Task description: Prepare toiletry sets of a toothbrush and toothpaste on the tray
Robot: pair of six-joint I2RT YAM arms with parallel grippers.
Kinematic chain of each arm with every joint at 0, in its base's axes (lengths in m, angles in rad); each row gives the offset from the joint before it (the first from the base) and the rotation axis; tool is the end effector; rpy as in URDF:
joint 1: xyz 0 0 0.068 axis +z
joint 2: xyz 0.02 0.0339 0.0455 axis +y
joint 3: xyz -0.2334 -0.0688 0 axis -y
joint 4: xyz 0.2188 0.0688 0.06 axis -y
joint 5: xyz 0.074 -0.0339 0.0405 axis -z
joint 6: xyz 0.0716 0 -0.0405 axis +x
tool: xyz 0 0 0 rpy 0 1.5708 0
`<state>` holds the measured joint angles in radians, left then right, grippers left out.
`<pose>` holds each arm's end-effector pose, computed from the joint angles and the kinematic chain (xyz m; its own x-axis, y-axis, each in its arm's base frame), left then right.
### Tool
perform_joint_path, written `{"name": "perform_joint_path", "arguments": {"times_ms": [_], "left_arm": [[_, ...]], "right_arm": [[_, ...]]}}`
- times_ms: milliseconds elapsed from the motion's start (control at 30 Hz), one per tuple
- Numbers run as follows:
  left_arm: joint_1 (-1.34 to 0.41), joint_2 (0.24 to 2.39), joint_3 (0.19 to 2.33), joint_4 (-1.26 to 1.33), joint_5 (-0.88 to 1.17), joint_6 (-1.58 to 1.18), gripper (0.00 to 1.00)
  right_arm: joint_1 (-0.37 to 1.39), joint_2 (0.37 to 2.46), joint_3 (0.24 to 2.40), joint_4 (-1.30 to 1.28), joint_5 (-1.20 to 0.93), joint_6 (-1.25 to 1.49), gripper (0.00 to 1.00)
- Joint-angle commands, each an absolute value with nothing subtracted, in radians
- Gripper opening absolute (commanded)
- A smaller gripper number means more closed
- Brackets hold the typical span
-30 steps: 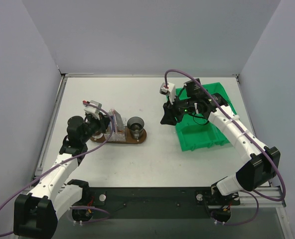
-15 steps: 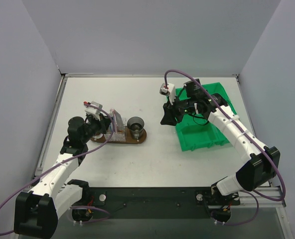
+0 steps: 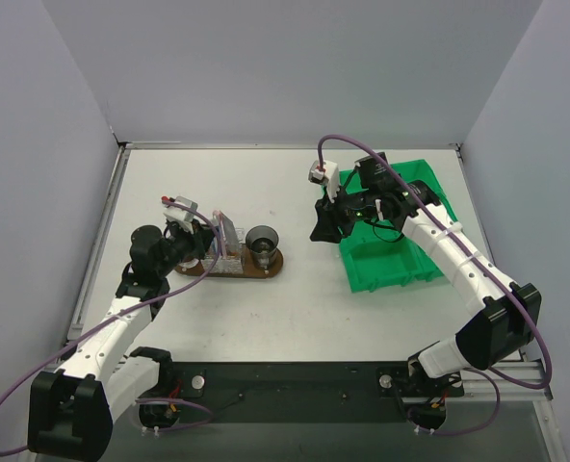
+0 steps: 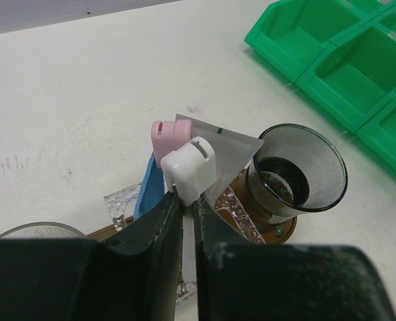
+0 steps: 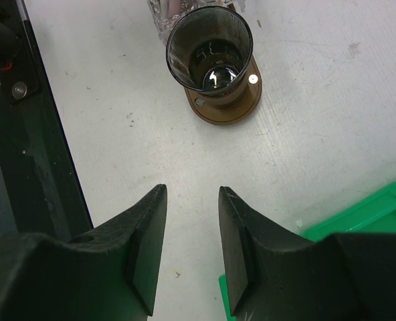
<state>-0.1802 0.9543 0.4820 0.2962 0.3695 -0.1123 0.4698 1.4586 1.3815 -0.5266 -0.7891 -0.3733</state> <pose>0.2372 -0.0695 0.2332 -0.2292 -0.0645 -0.9712 0.4944 0.8518 -0.1732 0.2615 0.1898 0.3178 -0.1650 -0.3719 -0.9135 -0.9667 0.2449 0.0749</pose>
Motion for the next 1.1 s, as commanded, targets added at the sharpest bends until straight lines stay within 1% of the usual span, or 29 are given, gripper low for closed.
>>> {"name": "perform_joint_path", "arguments": {"times_ms": [0, 200, 300, 600, 733, 833, 867, 900, 1067], "left_arm": [[-0.169, 0.96, 0.492, 0.316, 0.403, -0.103, 0.21], [-0.166, 0.962, 0.494, 0.313, 0.408, -0.101, 0.32], [-0.166, 0.96, 0.494, 0.313, 0.411, -0.103, 0.35], [-0.146, 0.943, 0.5, 0.301, 0.42, -0.107, 0.37], [-0.135, 0.927, 0.514, 0.275, 0.429, -0.11, 0.4], [-0.133, 0.917, 0.528, 0.262, 0.434, -0.113, 0.45], [-0.133, 0.917, 0.534, 0.25, 0.434, -0.114, 0.49], [-0.132, 0.914, 0.543, 0.242, 0.436, -0.114, 0.51], [-0.13, 0.902, 0.574, 0.186, 0.437, -0.109, 0.54]], "right_arm": [[0.462, 1.451, 1.378, -0.509, -0.813, -0.399, 0.33], [0.46, 1.45, 1.373, -0.509, -0.813, -0.399, 0.33], [0.459, 1.451, 1.373, -0.511, -0.813, -0.399, 0.33], [0.454, 1.451, 1.368, -0.508, -0.816, -0.4, 0.33], [0.454, 1.456, 1.371, -0.509, -0.819, -0.399, 0.33], [0.454, 1.46, 1.373, -0.506, -0.822, -0.397, 0.33], [0.454, 1.46, 1.373, -0.508, -0.822, -0.397, 0.33], [0.454, 1.46, 1.376, -0.506, -0.822, -0.397, 0.33], [0.454, 1.459, 1.373, -0.506, -0.824, -0.399, 0.33]]}}
